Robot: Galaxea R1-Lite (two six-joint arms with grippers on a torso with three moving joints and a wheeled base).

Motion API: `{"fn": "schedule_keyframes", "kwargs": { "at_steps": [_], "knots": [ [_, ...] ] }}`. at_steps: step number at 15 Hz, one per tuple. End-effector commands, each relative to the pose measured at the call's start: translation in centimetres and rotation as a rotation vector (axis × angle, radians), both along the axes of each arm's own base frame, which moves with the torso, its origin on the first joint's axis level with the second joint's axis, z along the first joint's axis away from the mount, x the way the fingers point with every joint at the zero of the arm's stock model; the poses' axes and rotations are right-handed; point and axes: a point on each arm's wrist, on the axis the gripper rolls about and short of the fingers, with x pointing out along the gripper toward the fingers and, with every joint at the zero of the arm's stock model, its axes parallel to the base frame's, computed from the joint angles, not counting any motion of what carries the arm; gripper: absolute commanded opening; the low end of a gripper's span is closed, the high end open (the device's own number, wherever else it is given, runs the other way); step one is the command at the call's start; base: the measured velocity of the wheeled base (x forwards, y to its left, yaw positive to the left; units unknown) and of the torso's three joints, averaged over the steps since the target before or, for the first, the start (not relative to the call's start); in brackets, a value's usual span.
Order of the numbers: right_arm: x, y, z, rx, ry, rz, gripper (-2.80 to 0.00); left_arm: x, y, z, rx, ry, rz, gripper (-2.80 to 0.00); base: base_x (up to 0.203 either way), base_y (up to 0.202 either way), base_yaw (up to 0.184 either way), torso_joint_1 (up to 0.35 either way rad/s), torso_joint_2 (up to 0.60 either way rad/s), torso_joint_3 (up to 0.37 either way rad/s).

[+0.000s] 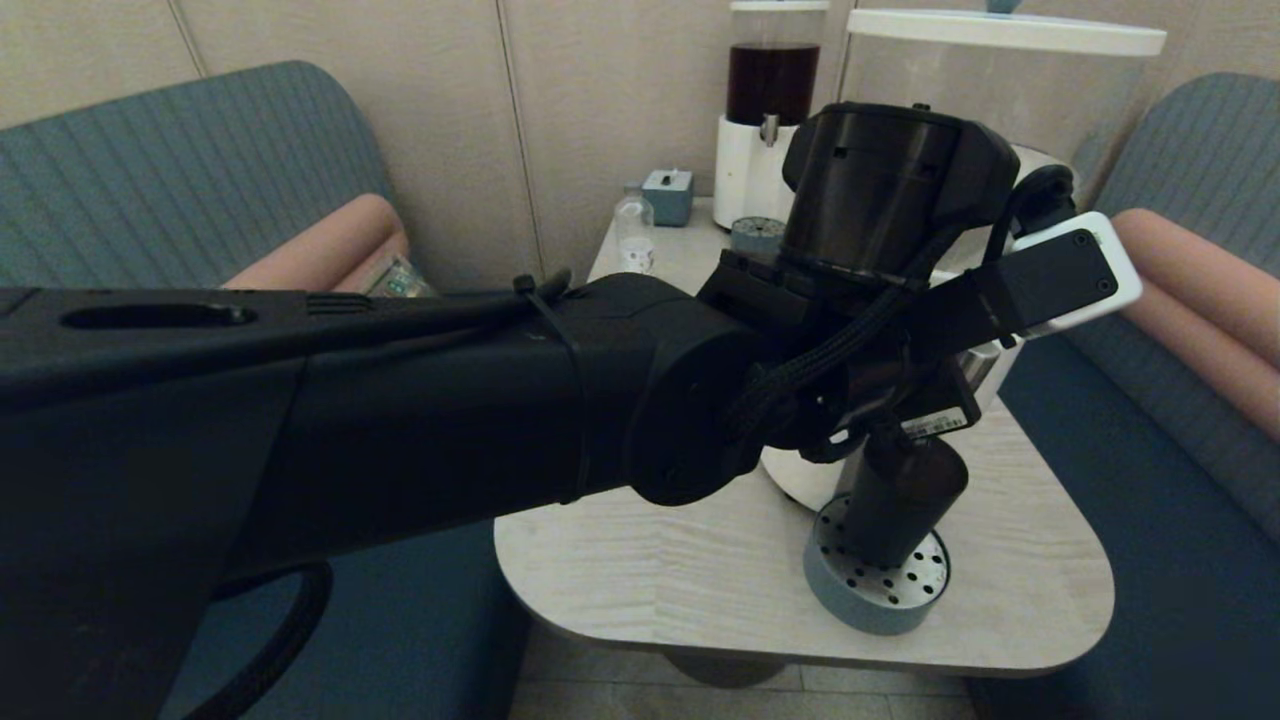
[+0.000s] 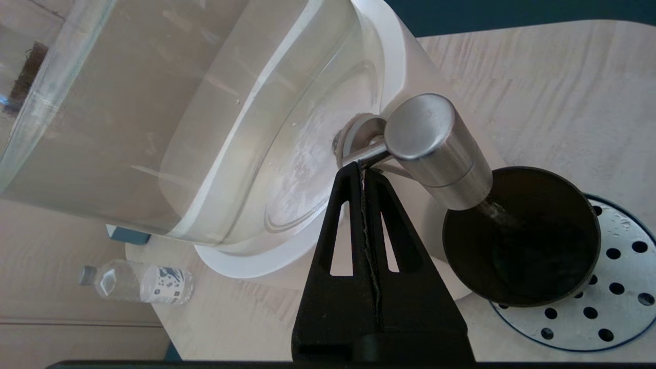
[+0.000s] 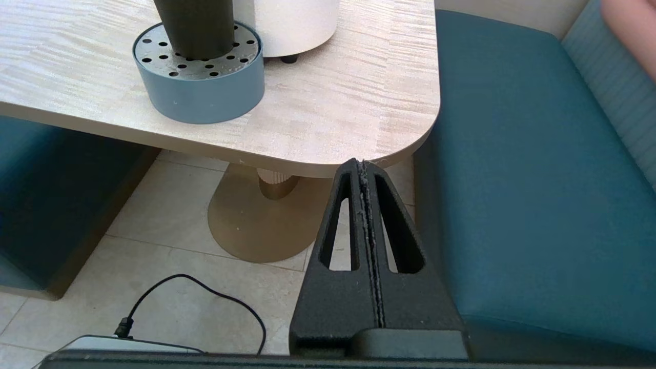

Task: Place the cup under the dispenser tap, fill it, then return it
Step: Turn off the faucet

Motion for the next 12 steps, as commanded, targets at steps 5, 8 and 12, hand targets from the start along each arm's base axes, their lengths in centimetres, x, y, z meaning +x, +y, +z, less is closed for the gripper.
{"fn": "schedule_keyframes", "kwargs": {
  "at_steps": [5, 8, 12],
  "knots": [
    [0.0, 0.0, 0.0, -0.001, -0.001, 0.001, -2.80, 0.4, -0.8, -0.7, -0.021, -0.016, -0.015, -2.80, 0.000, 0.000, 0.000, 0.000, 0.00, 0.000],
    [0.0, 0.0, 0.0, -0.001, -0.001, 0.001, -2.80, 0.5, -1.2, -1.0, -0.045, -0.027, -0.035, -2.80, 0.000, 0.000, 0.000, 0.000, 0.00, 0.000],
    [0.0, 0.0, 0.0, -0.001, -0.001, 0.001, -2.80, 0.7, -1.5, -1.2, -0.060, -0.033, -0.045, -2.80, 0.000, 0.000, 0.000, 0.000, 0.00, 0.000]
  ]
}}
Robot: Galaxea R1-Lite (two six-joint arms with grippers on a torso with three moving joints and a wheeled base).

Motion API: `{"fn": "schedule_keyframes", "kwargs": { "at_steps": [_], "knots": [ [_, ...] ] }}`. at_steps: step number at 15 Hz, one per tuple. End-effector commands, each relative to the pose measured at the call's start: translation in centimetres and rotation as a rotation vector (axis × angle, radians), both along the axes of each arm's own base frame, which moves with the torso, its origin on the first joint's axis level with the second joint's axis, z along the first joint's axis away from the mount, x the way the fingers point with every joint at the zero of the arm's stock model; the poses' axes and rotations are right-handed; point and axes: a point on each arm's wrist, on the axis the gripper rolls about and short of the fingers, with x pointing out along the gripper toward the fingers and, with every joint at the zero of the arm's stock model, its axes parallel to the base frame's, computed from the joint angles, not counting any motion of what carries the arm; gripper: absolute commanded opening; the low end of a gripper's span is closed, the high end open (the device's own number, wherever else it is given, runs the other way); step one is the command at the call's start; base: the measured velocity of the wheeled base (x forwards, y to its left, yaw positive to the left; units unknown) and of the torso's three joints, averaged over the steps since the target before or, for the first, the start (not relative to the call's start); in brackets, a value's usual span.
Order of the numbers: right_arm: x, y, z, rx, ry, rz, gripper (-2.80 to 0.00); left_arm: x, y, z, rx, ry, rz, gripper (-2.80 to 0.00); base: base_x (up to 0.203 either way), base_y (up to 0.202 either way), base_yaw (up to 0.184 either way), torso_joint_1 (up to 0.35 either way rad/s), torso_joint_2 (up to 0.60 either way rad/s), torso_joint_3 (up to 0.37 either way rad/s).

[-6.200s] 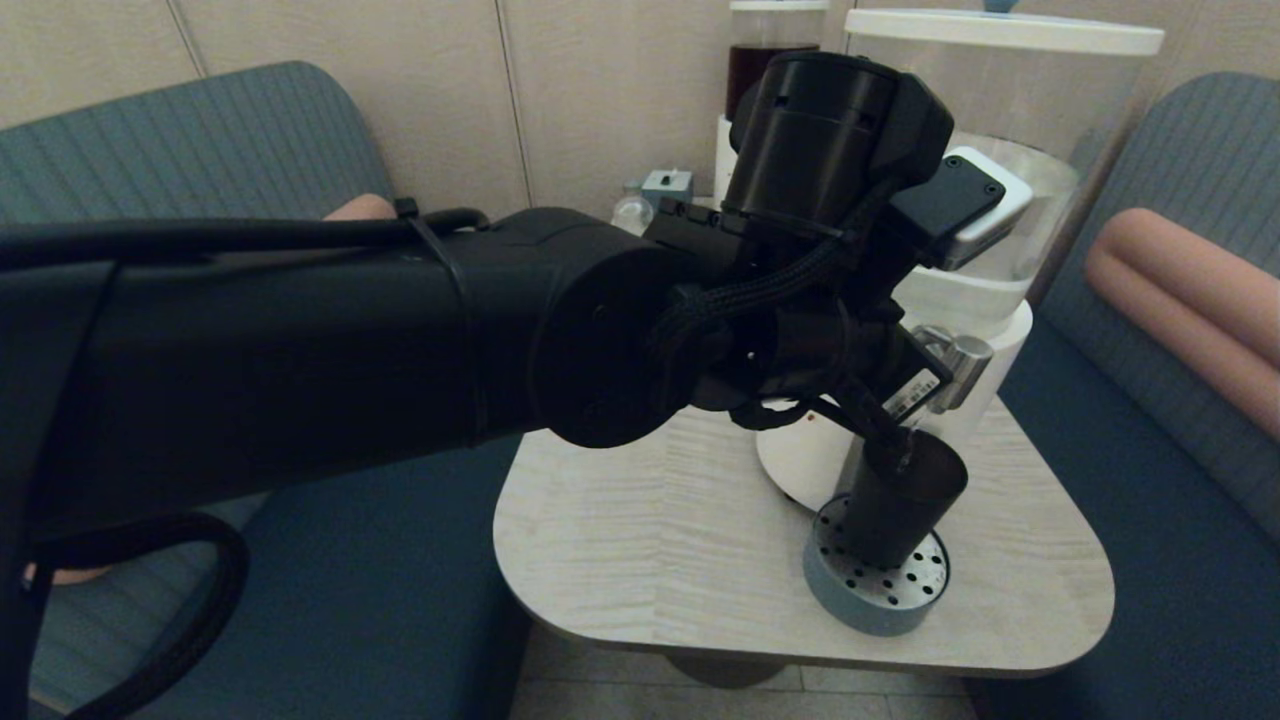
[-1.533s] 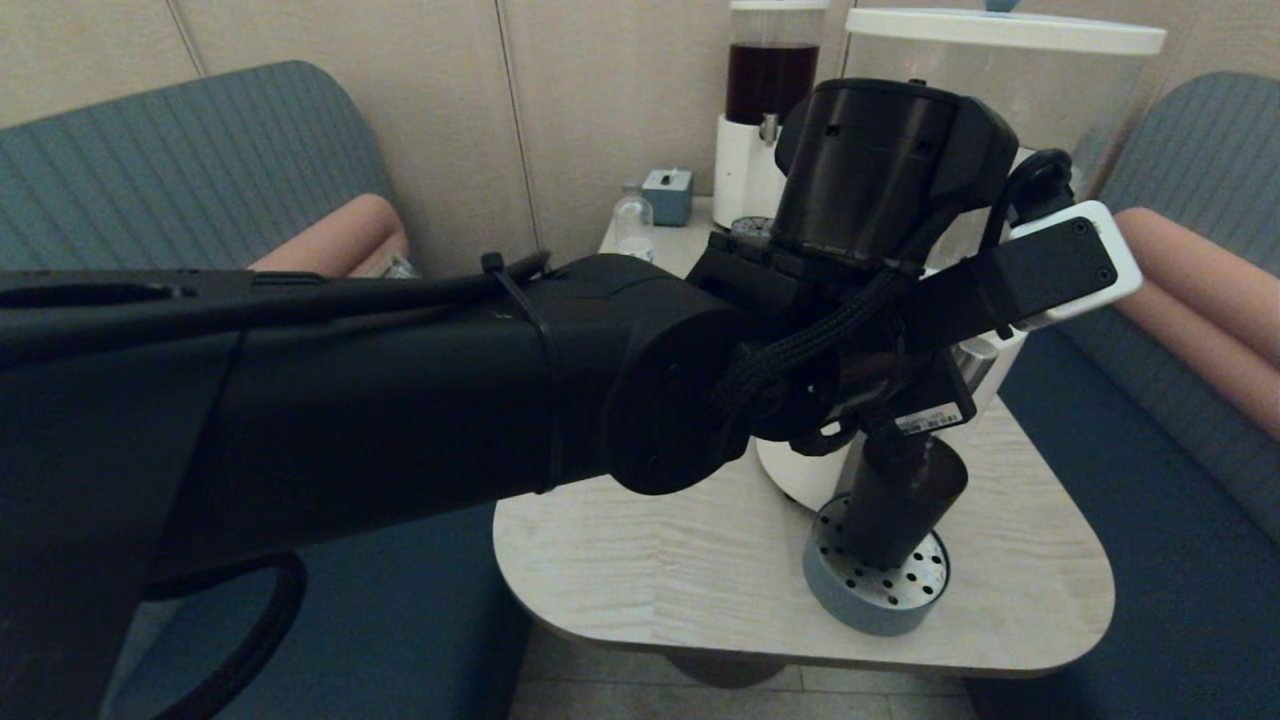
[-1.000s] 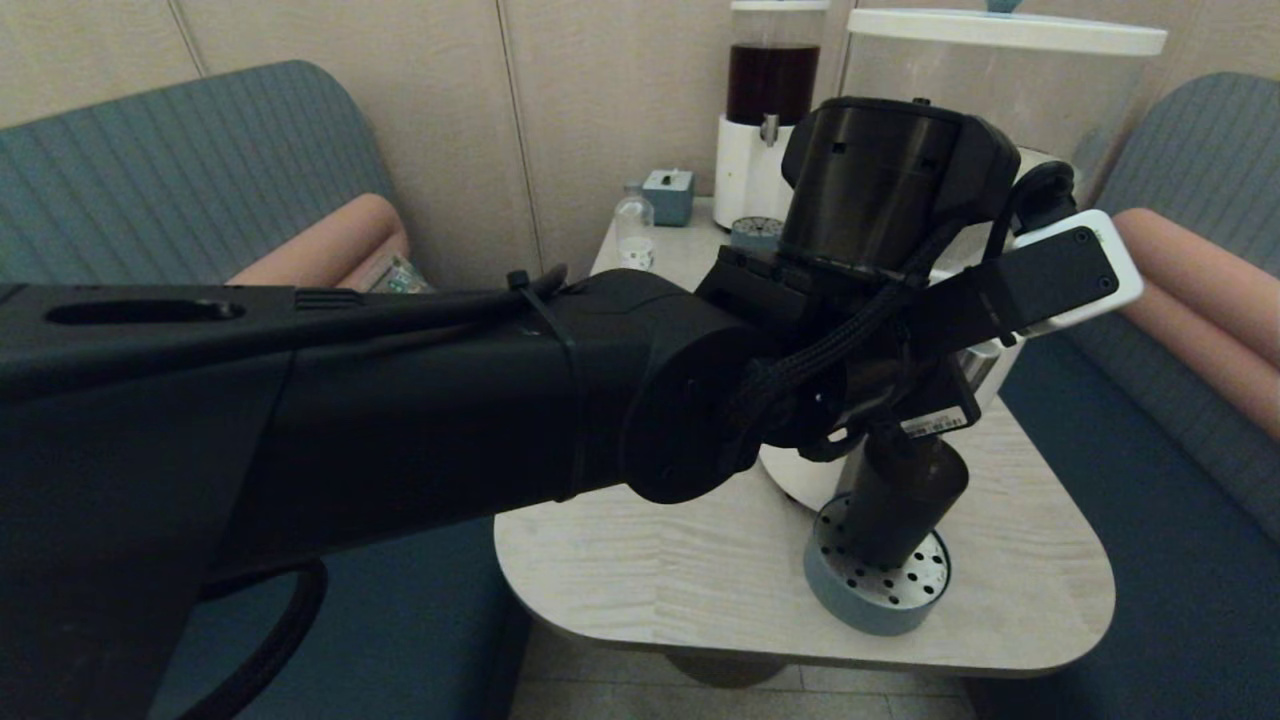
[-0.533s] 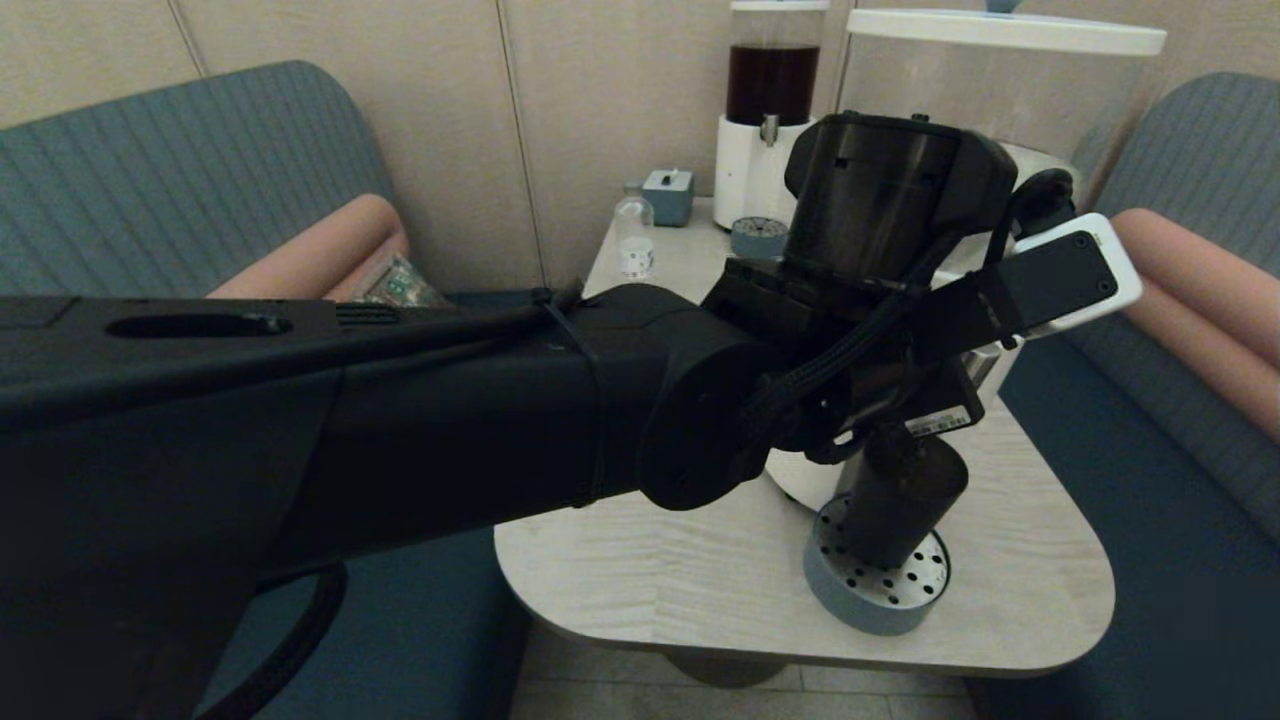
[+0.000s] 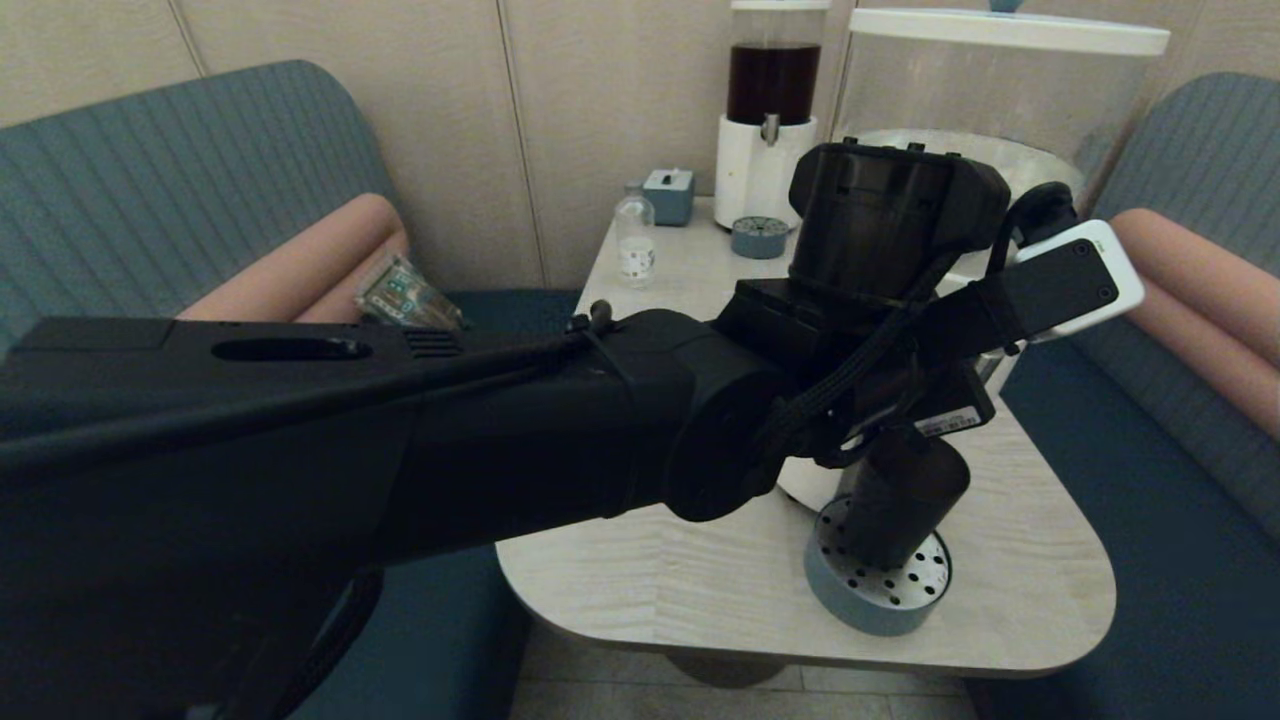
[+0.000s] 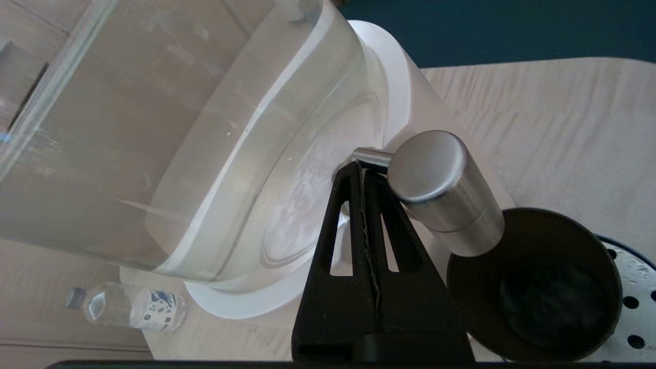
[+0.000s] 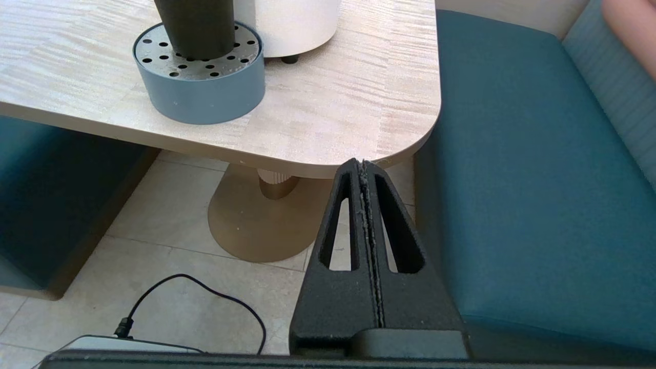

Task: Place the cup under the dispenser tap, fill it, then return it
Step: Turn off the faucet

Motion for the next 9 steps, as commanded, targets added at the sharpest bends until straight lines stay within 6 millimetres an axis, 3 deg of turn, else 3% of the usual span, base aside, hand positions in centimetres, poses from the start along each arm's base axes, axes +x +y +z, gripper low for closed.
{"fn": "schedule_keyframes", "kwargs": {
  "at_steps": [1, 6, 9],
  "knots": [
    [0.0, 0.0, 0.0, -0.001, -0.001, 0.001, -2.80, 0.0, -0.1, -0.2, 0.008, 0.000, 0.003, -2.80, 0.000, 0.000, 0.000, 0.000, 0.00, 0.000],
    [0.0, 0.0, 0.0, -0.001, -0.001, 0.001, -2.80, -0.1, 0.4, 0.5, -0.008, -0.003, 0.019, -2.80, 0.000, 0.000, 0.000, 0.000, 0.00, 0.000],
    [0.0, 0.0, 0.0, -0.001, -0.001, 0.001, -2.80, -0.2, 2.0, 2.5, -0.036, -0.019, 0.038, -2.80, 0.000, 0.000, 0.000, 0.000, 0.00, 0.000]
  ]
}}
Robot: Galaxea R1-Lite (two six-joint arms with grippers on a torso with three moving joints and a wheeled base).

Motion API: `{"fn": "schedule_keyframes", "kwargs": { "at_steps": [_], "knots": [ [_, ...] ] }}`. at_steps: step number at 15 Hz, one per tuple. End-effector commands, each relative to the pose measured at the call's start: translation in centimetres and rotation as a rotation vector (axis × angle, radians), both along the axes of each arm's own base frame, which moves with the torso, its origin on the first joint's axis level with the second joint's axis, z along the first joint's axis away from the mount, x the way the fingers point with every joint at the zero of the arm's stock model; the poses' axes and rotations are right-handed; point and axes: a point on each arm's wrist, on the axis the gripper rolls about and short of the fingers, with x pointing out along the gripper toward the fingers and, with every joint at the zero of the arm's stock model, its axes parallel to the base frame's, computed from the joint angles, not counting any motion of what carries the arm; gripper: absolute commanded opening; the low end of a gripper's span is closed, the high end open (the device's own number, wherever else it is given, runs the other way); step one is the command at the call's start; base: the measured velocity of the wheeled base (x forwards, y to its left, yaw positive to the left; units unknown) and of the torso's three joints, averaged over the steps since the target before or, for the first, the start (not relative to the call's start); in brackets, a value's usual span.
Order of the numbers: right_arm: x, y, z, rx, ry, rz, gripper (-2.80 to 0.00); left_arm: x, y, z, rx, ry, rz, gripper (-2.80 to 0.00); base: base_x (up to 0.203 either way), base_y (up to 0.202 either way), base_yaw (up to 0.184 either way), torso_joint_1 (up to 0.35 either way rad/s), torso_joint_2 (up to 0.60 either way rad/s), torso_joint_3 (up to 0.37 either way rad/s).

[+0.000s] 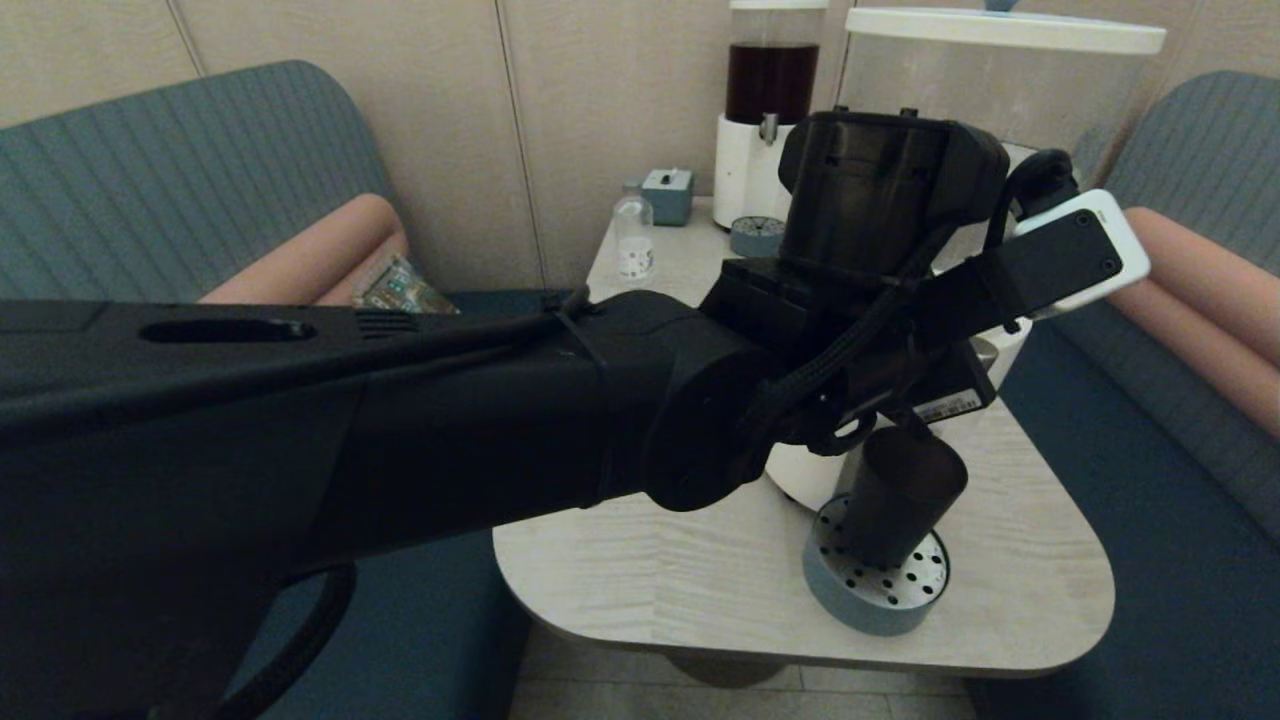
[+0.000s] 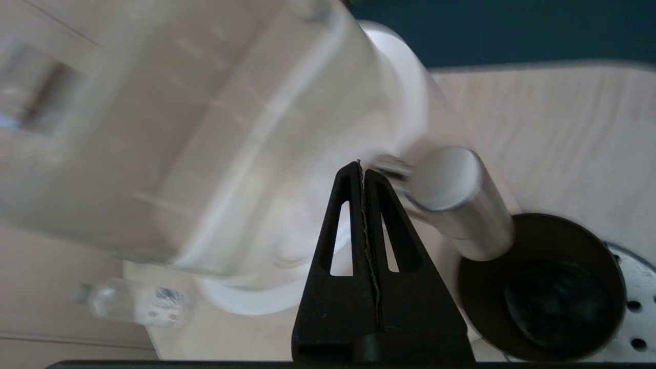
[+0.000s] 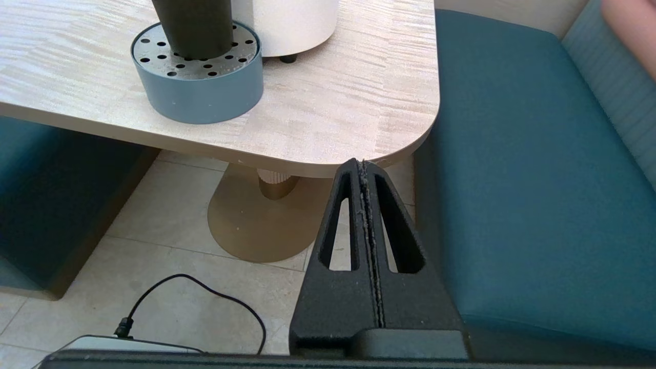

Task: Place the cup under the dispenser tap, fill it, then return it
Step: Turn off the faucet, then place the cup next to the water dispenser

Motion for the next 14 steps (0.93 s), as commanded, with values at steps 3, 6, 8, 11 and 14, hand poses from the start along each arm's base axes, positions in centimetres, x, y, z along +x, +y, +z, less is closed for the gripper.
{"fn": "schedule_keyframes", "kwargs": {
  "at_steps": [3, 6, 8, 11, 14],
  "knots": [
    [0.0, 0.0, 0.0, -0.001, -0.001, 0.001, -2.80, -0.7, 4.2, 4.3, -0.057, -0.019, 0.063, -2.80, 0.000, 0.000, 0.000, 0.000, 0.00, 0.000],
    [0.0, 0.0, 0.0, -0.001, -0.001, 0.001, -2.80, -2.0, 8.5, 6.4, -0.115, 0.061, 0.114, -2.80, 0.000, 0.000, 0.000, 0.000, 0.00, 0.000],
    [0.0, 0.0, 0.0, -0.001, -0.001, 0.001, -2.80, -3.5, 11.7, 7.6, -0.223, 0.193, 0.142, -2.80, 0.000, 0.000, 0.000, 0.000, 0.00, 0.000],
    [0.0, 0.0, 0.0, -0.001, -0.001, 0.001, -2.80, -4.4, 16.7, 7.1, -0.394, 0.451, 0.152, -2.80, 0.000, 0.000, 0.000, 0.000, 0.00, 0.000],
    [0.0, 0.0, 0.0, -0.001, -0.001, 0.001, -2.80, -4.9, 20.8, 3.7, -0.445, 0.553, 0.117, -2.80, 0.000, 0.000, 0.000, 0.000, 0.00, 0.000]
  ]
}}
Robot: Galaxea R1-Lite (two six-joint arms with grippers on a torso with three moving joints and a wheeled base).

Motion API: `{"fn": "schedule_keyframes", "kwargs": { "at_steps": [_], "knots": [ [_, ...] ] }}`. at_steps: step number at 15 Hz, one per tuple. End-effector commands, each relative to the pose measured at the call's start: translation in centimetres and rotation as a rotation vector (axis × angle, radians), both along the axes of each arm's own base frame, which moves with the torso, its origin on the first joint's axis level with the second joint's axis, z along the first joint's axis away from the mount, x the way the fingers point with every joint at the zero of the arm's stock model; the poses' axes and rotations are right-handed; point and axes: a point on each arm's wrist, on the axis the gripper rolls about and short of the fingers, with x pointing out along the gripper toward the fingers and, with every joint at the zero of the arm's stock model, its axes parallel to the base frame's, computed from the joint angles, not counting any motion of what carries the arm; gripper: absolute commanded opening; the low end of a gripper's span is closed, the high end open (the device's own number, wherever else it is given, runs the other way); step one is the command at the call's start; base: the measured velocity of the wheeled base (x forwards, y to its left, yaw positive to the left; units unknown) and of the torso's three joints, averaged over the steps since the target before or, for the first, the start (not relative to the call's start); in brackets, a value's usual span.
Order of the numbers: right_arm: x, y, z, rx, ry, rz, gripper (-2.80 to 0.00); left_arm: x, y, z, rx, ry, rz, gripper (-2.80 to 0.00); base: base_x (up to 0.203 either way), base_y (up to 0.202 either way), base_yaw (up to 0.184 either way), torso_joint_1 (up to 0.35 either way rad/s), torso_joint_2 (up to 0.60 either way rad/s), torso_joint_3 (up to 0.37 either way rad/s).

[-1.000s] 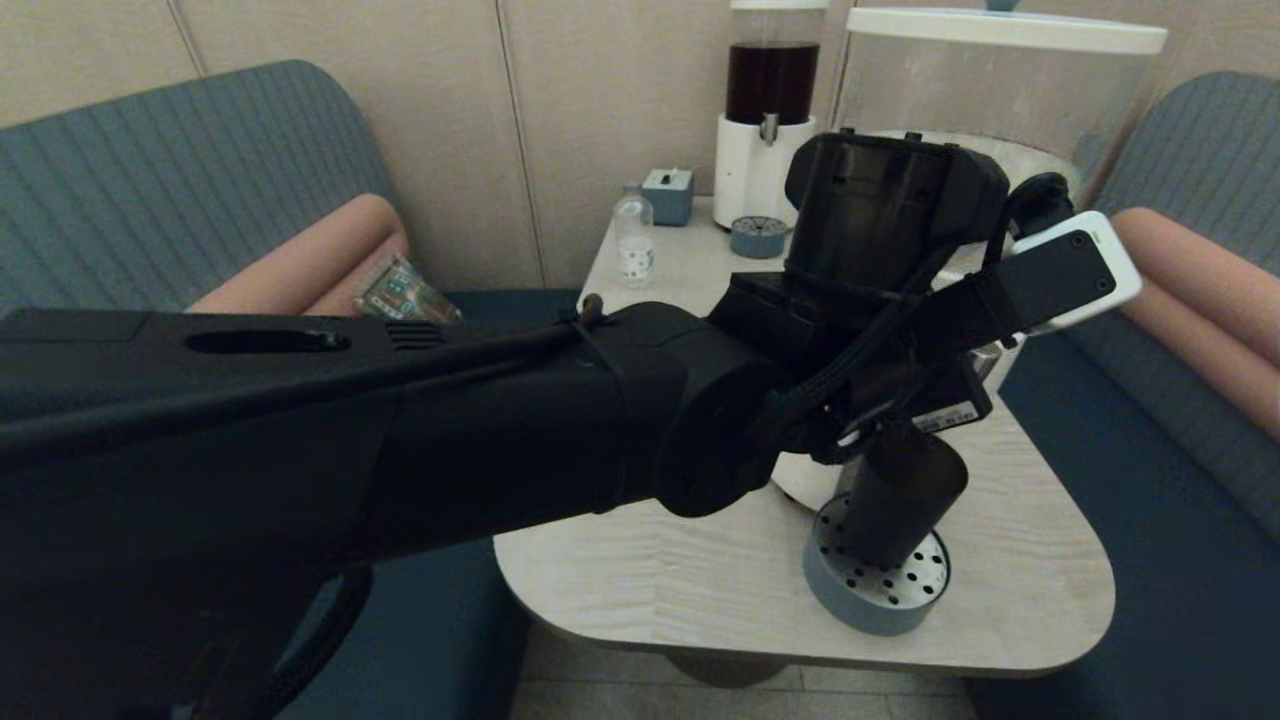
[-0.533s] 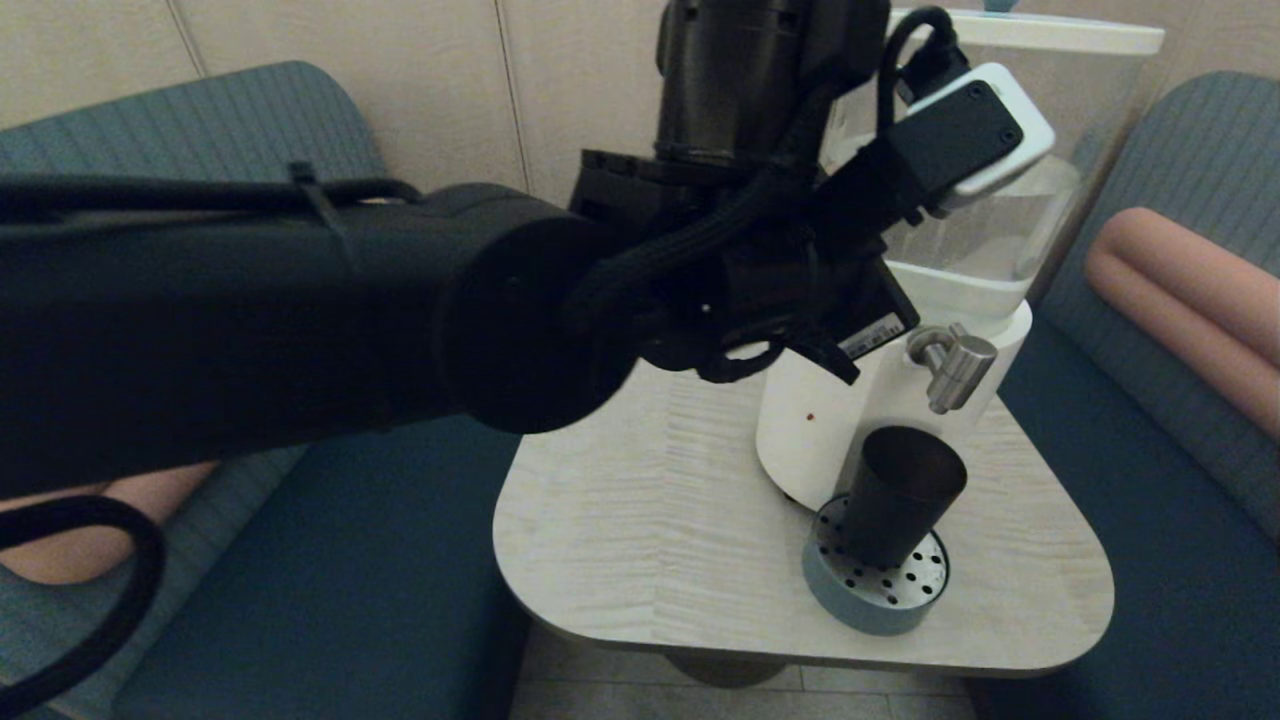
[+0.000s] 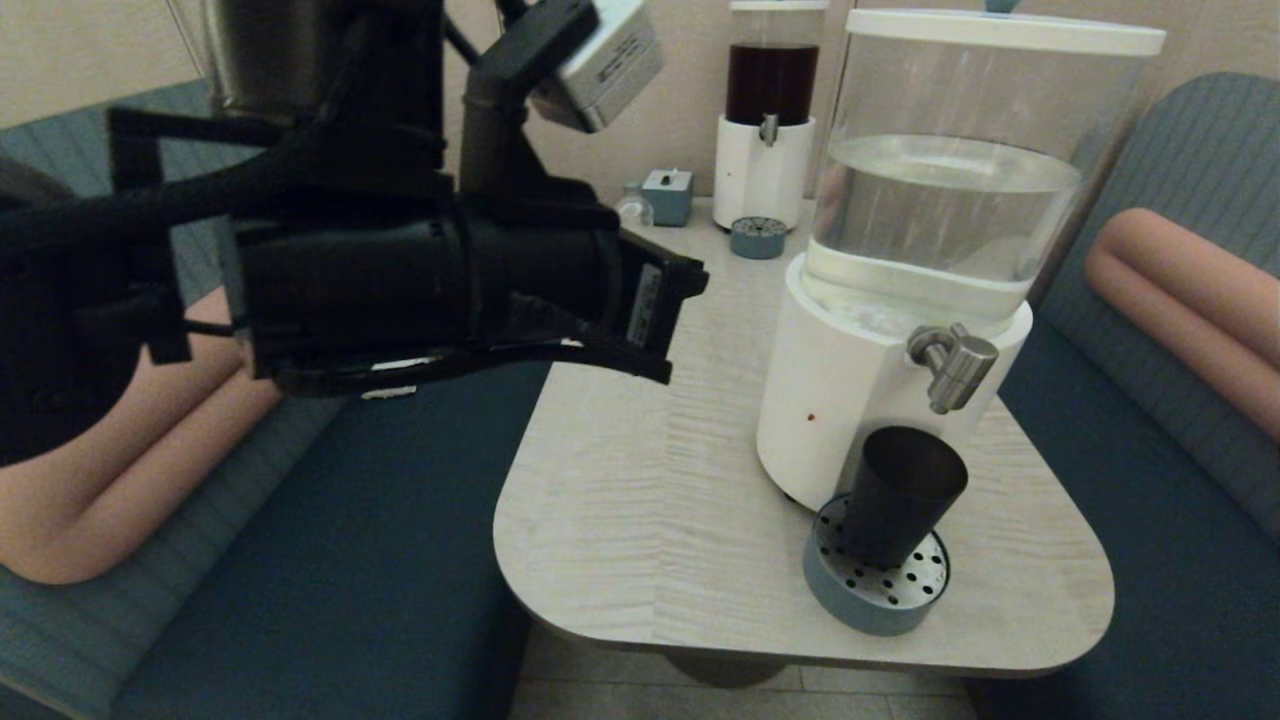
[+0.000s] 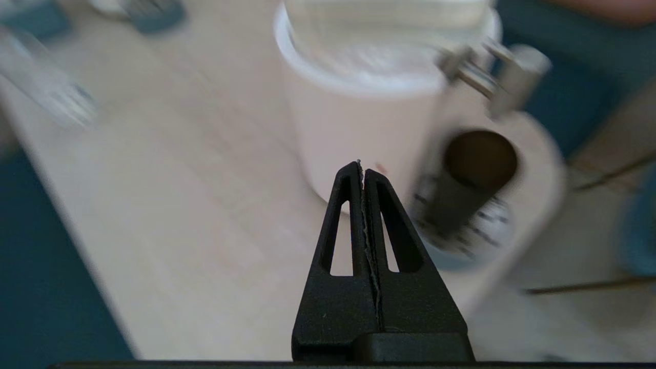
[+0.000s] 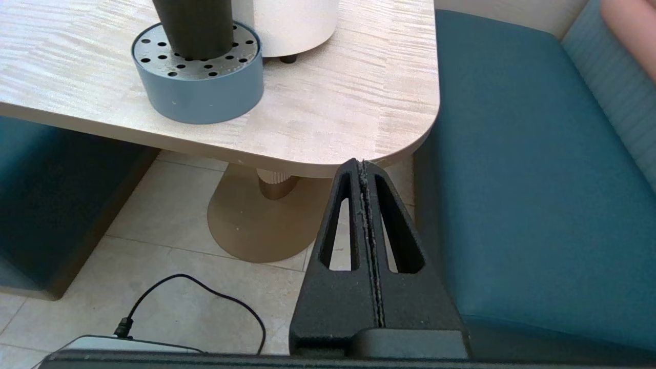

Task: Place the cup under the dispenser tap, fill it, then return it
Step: Place the cup next to the water dispenser

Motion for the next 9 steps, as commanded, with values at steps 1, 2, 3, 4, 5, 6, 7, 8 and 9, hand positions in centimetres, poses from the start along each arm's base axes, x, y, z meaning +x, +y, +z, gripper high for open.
{"fn": "schedule_keyframes", "kwargs": {
  "at_steps": [1, 2, 3, 4, 5, 6, 7, 8, 9],
  "knots": [
    [0.0, 0.0, 0.0, -0.001, -0.001, 0.001, -2.80, -1.2, 4.4, -1.9, -0.059, 0.014, -0.008, -2.80, 0.000, 0.000, 0.000, 0.000, 0.00, 0.000],
    [0.0, 0.0, 0.0, -0.001, -0.001, 0.001, -2.80, -0.9, 6.1, -3.7, -0.074, 0.028, -0.010, -2.80, 0.000, 0.000, 0.000, 0.000, 0.00, 0.000],
    [0.0, 0.0, 0.0, -0.001, -0.001, 0.001, -2.80, -0.7, 8.0, -5.7, -0.087, 0.042, -0.006, -2.80, 0.000, 0.000, 0.000, 0.000, 0.00, 0.000],
    [0.0, 0.0, 0.0, -0.001, -0.001, 0.001, -2.80, -0.6, 9.3, -7.3, -0.095, 0.052, -0.006, -2.80, 0.000, 0.000, 0.000, 0.000, 0.00, 0.000],
    [0.0, 0.0, 0.0, -0.001, -0.001, 0.001, -2.80, -0.5, 10.2, -8.8, -0.105, 0.057, -0.006, -2.80, 0.000, 0.000, 0.000, 0.000, 0.00, 0.000],
    [0.0, 0.0, 0.0, -0.001, -0.001, 0.001, -2.80, -0.1, 10.6, -10.2, -0.109, 0.066, -0.008, -2.80, 0.000, 0.000, 0.000, 0.000, 0.00, 0.000],
    [0.0, 0.0, 0.0, -0.001, -0.001, 0.001, -2.80, 0.8, 10.5, -11.2, -0.108, 0.078, -0.010, -2.80, 0.000, 0.000, 0.000, 0.000, 0.00, 0.000],
    [0.0, 0.0, 0.0, -0.001, -0.001, 0.001, -2.80, 1.7, 10.3, -12.0, -0.109, 0.082, -0.008, -2.80, 0.000, 0.000, 0.000, 0.000, 0.00, 0.000],
    [0.0, 0.0, 0.0, -0.001, -0.001, 0.001, -2.80, 2.6, 10.1, -12.9, -0.106, 0.087, 0.005, -2.80, 0.000, 0.000, 0.000, 0.000, 0.00, 0.000]
  ]
}}
